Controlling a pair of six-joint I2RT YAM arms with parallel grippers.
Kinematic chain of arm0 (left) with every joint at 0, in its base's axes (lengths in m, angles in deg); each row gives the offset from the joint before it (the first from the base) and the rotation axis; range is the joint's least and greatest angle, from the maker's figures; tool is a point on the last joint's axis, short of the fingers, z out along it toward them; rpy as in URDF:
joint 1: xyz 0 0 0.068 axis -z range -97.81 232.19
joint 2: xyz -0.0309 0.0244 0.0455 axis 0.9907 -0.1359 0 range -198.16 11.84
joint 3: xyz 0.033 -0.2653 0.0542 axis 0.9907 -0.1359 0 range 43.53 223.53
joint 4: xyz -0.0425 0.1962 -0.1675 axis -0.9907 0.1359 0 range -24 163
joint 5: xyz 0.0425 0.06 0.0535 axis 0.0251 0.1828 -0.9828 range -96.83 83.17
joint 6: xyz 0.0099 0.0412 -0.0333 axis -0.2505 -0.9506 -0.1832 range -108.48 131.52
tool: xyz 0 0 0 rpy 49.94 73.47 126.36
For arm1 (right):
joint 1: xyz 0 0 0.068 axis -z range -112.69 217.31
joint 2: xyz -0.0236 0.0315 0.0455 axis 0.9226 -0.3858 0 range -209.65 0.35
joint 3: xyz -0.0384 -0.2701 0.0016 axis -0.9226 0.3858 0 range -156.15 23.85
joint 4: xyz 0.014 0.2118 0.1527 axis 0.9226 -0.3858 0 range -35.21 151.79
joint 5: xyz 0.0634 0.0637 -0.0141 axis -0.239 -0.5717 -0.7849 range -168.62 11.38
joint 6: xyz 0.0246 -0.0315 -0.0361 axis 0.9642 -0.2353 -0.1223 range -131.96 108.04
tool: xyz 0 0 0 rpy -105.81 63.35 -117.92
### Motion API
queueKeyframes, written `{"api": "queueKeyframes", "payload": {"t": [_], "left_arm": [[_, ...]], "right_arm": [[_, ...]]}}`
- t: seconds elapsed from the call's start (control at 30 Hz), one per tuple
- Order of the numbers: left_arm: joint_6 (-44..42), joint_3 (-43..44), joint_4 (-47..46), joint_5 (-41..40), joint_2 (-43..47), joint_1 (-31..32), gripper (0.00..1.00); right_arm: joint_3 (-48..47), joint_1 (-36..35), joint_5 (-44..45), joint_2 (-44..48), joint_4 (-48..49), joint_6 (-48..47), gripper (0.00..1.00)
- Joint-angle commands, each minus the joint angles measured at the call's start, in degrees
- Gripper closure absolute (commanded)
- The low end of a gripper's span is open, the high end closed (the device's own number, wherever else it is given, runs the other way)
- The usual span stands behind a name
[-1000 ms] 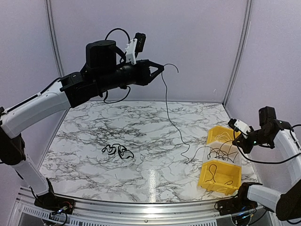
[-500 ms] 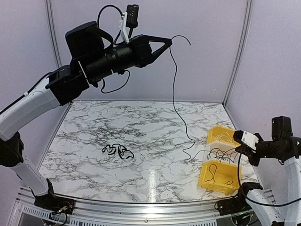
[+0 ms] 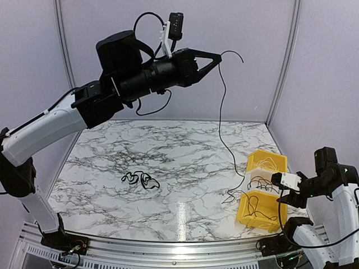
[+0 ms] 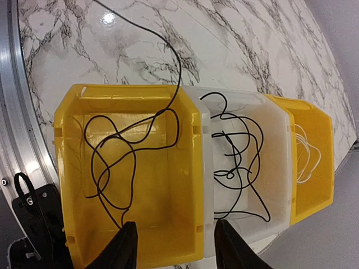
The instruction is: Untangle the cables
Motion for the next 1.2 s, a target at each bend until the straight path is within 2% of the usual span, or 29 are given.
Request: {"api": "queueKeyframes", "payload": {"t": [0.0, 0.13, 0.2, 0.33, 0.43, 0.53, 0.63, 0.8, 0.83, 1.0, 1.17], "left_arm": [[2.0, 3.8, -3.8, 0.1, -4.6, 0.3, 1.0], [3.1, 6.2, -4.6, 0.0, -8.4, 0.5, 1.0], [2.6, 6.6, -4.9, -1.7, -9.5, 0.9, 1.0], [0.6, 6.9, -5.1, -6.1, -10.8, 1.4, 1.0], [-0.2, 6.8, -5.2, -9.4, -11.1, 1.6, 1.0], [-0.3, 6.8, -5.7, -11.0, -11.2, 1.6, 1.0], [-0.3, 6.8, -6.1, -12.0, -11.3, 1.6, 1.0], [-0.8, 6.9, -6.2, -12.9, -11.2, 1.6, 1.0], [-0.8, 6.9, -6.2, -13.0, -11.2, 1.6, 1.0], [-0.6, 6.9, -6.4, -12.9, -11.4, 1.6, 1.0], [-0.8, 6.6, -6.3, -13.1, -11.0, 1.6, 1.0]], "right_arm": [[-4.0, 0.3, -1.2, -2.4, -1.4, -0.2, 0.48], [-8.3, 0.3, -9.8, -3.1, -1.5, 2.8, 0.34], [-10.1, 0.2, -15.1, -3.1, -1.5, 1.0, 0.25], [-12.7, 0.2, -22.2, -3.0, 6.0, 6.1, 0.09], [-15.0, 0.1, -31.4, -5.5, 9.0, 10.6, 0.05], [-15.6, -0.3, -38.4, -9.2, 17.1, 20.9, 0.08], [-16.7, -2.8, -41.3, -13.3, 18.9, 23.8, 0.11], [-18.5, -11.5, -38.1, -17.9, 17.0, 23.0, 0.14], [-18.6, -14.8, -37.6, -18.4, 18.1, 24.1, 0.15], [-17.6, -22.1, -33.1, -20.0, 22.0, 27.8, 0.18], [-17.0, -25.5, -29.6, -23.3, 22.3, 27.7, 0.35]]}}
